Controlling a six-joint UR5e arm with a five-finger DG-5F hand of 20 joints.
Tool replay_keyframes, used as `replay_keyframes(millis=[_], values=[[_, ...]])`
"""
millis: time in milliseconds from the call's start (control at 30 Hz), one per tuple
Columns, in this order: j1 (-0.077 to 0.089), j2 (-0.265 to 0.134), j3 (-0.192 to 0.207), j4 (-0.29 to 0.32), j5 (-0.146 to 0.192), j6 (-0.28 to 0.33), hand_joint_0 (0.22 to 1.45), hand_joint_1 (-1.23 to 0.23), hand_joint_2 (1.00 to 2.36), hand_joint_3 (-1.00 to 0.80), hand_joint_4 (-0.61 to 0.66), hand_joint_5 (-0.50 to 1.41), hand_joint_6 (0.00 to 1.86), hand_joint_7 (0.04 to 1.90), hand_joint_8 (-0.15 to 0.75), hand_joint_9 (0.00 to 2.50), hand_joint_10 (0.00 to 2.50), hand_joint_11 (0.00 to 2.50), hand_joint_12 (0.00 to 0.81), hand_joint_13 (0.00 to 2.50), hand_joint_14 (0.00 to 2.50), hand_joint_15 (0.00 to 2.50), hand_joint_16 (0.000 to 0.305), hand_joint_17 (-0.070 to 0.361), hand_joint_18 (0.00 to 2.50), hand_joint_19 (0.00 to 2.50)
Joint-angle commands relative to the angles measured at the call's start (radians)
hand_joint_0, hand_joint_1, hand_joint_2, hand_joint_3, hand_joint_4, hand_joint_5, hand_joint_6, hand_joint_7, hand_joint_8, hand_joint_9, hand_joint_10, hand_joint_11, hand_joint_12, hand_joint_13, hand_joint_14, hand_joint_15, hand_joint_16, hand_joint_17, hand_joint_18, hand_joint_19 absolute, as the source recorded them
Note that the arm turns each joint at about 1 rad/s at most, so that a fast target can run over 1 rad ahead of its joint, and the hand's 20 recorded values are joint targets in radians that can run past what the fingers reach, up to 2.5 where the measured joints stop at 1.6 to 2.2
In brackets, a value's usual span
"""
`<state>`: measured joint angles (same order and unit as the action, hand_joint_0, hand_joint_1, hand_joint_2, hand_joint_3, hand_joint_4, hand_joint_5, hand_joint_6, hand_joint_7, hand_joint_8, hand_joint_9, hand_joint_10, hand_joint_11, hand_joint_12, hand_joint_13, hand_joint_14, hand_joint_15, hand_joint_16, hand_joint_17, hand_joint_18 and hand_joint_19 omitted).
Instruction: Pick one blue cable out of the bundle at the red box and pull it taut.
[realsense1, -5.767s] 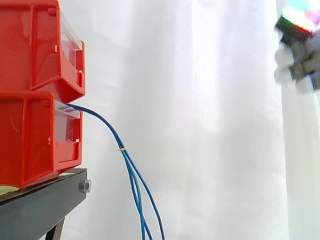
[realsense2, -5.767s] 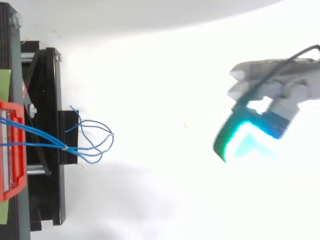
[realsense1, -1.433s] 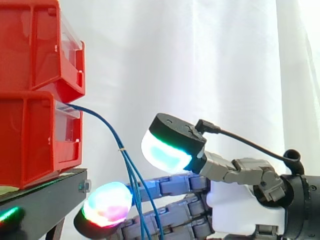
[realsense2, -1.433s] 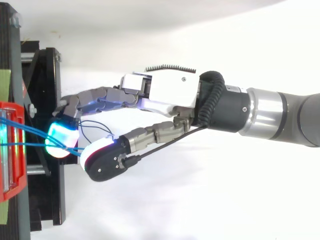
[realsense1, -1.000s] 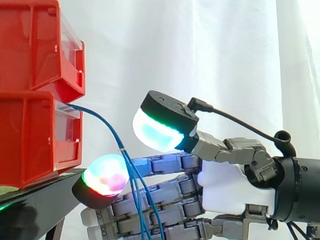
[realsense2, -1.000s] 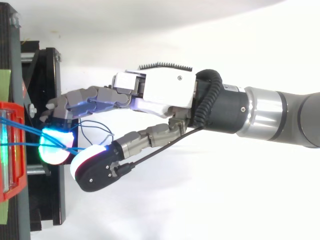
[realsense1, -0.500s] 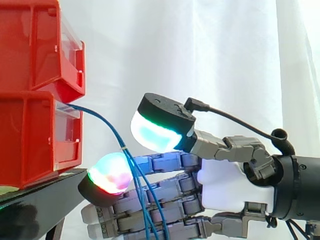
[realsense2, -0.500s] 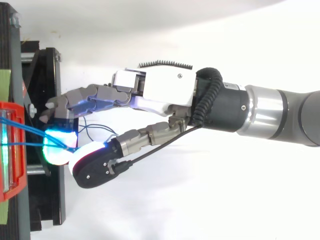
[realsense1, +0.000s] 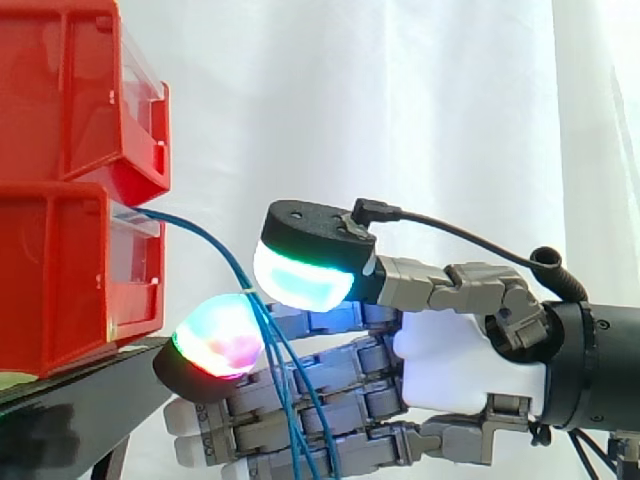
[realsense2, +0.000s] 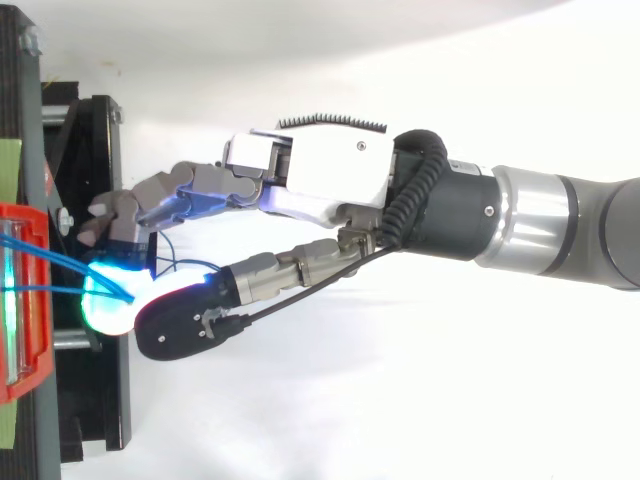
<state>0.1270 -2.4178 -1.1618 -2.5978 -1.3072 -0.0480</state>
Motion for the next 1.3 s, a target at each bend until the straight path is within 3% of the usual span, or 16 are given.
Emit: replay_keyframes(millis=[0, 233, 500, 633, 900, 1267], values=[[0.0, 0.005, 0.001, -0.005, 0.0, -0.003, 0.62, -0.68, 1.02, -0.18, 0.18, -0.2, 0.84, 0.82, 0.277, 0.42, 0.0, 0.11, 0.363, 0.24, 0.0, 0.1, 0.052, 0.117, 0.23, 0.07], [0.0, 0.013, 0.001, -0.013, 0.0, -0.006, 0.62, -0.7, 1.02, -0.18, 0.19, -0.21, 0.86, 0.8, 0.278, 0.43, 0.0, 0.13, 0.362, 0.26, 0.0, 0.11, 0.052, 0.117, 0.25, 0.07], [0.002, 0.014, 0.002, -0.022, 0.0, -0.007, 0.56, -0.68, 1.0, -0.43, 0.21, -0.2, 0.84, 0.78, 0.288, 0.44, 0.0, 0.13, 0.371, 0.26, 0.0, 0.12, 0.053, 0.119, 0.26, 0.1], [0.003, 0.014, 0.002, -0.022, 0.0, -0.007, 0.56, -0.68, 1.0, -0.47, 0.2, -0.19, 0.83, 0.8, 0.296, 0.46, 0.0, 0.13, 0.372, 0.27, 0.0, 0.12, 0.053, 0.119, 0.25, 0.09], [0.006, 0.014, 0.002, -0.022, 0.002, -0.009, 0.61, -0.73, 1.02, -0.25, 0.11, -0.19, 0.9, 0.84, 0.298, 0.54, 0.0, 0.21, 0.367, 0.35, 0.0, 0.13, 0.05, 0.114, 0.34, 0.1], [0.005, 0.014, 0.002, -0.028, 0.003, -0.006, 0.62, -0.75, 1.02, -0.1, 0.0, -0.19, 0.94, 0.9, 0.312, 0.62, 0.01, 0.29, 0.37, 0.42, 0.01, 0.16, 0.049, 0.111, 0.43, 0.11]])
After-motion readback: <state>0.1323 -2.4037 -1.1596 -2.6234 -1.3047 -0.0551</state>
